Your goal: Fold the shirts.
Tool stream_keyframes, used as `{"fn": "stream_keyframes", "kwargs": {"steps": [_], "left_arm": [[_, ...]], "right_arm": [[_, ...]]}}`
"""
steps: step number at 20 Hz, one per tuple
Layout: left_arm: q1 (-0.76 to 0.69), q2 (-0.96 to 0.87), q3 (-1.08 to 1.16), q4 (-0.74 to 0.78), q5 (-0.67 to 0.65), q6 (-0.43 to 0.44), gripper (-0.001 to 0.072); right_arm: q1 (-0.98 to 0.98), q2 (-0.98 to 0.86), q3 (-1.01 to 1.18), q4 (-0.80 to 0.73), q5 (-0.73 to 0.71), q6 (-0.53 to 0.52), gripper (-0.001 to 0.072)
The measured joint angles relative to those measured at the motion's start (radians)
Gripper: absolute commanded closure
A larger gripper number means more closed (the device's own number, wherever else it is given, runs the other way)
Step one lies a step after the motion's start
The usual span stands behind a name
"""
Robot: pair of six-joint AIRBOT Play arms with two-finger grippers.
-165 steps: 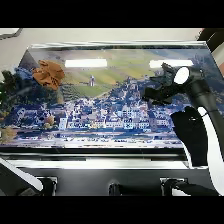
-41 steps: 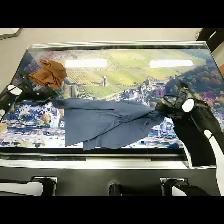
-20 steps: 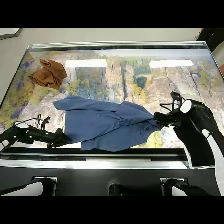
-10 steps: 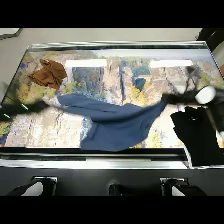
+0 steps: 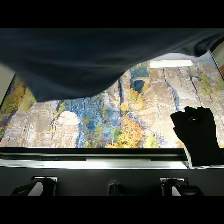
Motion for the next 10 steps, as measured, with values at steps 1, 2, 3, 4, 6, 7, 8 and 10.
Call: {"fn": "stream_keyframes", "kwargs": {"steps": [1, 2, 3, 4, 6, 7, 8, 10], "left_arm": [[0.000, 0.010, 0.020, 0.027, 0.005, -0.016, 0.0686], [0.000, 0.016, 0.033, 0.052, 0.009, -0.028, 0.0685], [0.000, 0.019, 0.040, 0.079, 0.010, -0.037, 0.0685], [0.000, 0.020, 0.042, 0.108, 0.009, -0.043, 0.0685], [-0.001, 0.007, 0.031, 0.175, -0.016, -0.053, 0.0685], [-0.001, -0.006, 0.017, 0.206, -0.040, -0.055, 0.0685], [-0.001, -0.026, -0.008, 0.234, -0.070, -0.056, 0.0685], [-0.002, -0.073, -0.085, 0.268, -0.115, -0.056, 0.0685]], "right_arm": [[0.000, 0.017, 0.012, -0.002, 0.010, 0.006, 0.0682], [0.000, 0.030, 0.021, -0.005, 0.023, 0.014, 0.0682], [0.000, 0.037, 0.028, -0.008, 0.043, 0.020, 0.0682], [0.000, 0.038, 0.033, -0.008, 0.066, 0.027, 0.0682], [0.000, 0.016, 0.039, -0.010, 0.127, 0.036, 0.0682], [0.000, -0.008, 0.041, -0.010, 0.163, 0.039, 0.0682], [0.000, -0.044, 0.042, -0.009, 0.209, 0.042, 0.0682], [0.000, -0.142, 0.040, 0.002, 0.308, 0.045, 0.0682]]}}
